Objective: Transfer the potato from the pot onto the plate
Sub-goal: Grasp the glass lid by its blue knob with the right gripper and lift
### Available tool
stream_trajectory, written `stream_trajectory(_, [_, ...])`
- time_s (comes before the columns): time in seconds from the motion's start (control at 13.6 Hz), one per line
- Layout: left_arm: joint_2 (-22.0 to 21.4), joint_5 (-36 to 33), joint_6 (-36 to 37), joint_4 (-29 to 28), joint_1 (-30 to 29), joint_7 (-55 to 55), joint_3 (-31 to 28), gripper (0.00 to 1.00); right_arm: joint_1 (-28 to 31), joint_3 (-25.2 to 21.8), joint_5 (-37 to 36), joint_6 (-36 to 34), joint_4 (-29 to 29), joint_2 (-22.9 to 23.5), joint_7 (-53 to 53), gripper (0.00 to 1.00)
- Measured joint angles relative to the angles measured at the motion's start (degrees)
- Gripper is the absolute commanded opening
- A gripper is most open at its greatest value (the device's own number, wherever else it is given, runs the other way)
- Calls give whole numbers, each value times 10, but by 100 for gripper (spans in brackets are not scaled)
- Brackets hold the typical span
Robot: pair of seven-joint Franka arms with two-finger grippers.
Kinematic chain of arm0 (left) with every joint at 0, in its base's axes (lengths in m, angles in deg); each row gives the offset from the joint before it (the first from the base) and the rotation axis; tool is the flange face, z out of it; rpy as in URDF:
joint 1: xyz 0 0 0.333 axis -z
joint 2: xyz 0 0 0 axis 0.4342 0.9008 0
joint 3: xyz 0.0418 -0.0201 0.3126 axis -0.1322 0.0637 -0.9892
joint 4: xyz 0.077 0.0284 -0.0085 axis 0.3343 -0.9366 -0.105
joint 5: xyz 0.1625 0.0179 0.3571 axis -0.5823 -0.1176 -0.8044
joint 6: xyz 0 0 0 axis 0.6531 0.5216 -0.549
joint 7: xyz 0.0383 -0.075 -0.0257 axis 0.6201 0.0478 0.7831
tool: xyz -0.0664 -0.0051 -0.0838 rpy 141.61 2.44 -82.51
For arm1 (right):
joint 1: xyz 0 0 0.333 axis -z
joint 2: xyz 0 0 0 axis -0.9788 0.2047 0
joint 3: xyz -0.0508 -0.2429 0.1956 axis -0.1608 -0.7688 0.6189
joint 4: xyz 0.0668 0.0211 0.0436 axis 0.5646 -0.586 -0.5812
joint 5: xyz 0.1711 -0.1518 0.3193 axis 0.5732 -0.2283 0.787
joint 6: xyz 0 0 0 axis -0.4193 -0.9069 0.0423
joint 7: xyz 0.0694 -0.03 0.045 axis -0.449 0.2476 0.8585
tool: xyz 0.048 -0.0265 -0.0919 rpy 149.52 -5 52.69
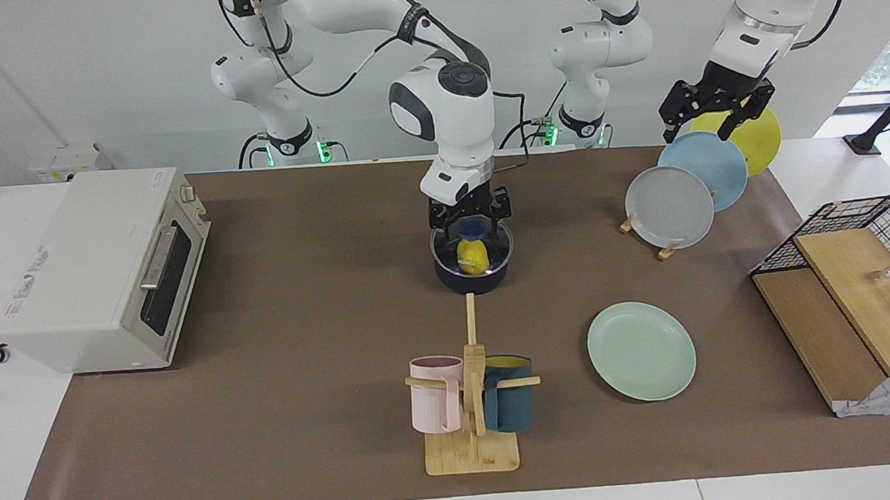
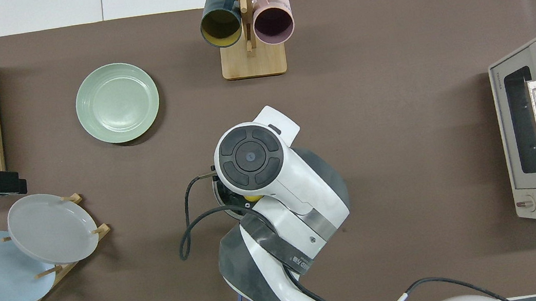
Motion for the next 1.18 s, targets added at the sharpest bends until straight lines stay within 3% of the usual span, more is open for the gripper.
stream_trajectory(0.37, [0, 1, -15, -2, 0, 0, 2, 100, -16, 0, 0, 22, -20, 4, -1, 100])
stream_trajectory(0.81, [-7, 2, -34, -37, 14, 0, 5, 100, -17, -1, -17, 23, -30, 4, -1, 9])
stream_trajectory(0.88, [-8, 2, -35, -38, 14, 0, 5, 100, -17, -2, -20, 23, -30, 4, -1, 0])
stream_trajectory(1.18, [-10, 2, -35, -40, 16, 0, 5, 100, -14, -6, -21, 14, -16, 3, 0, 0])
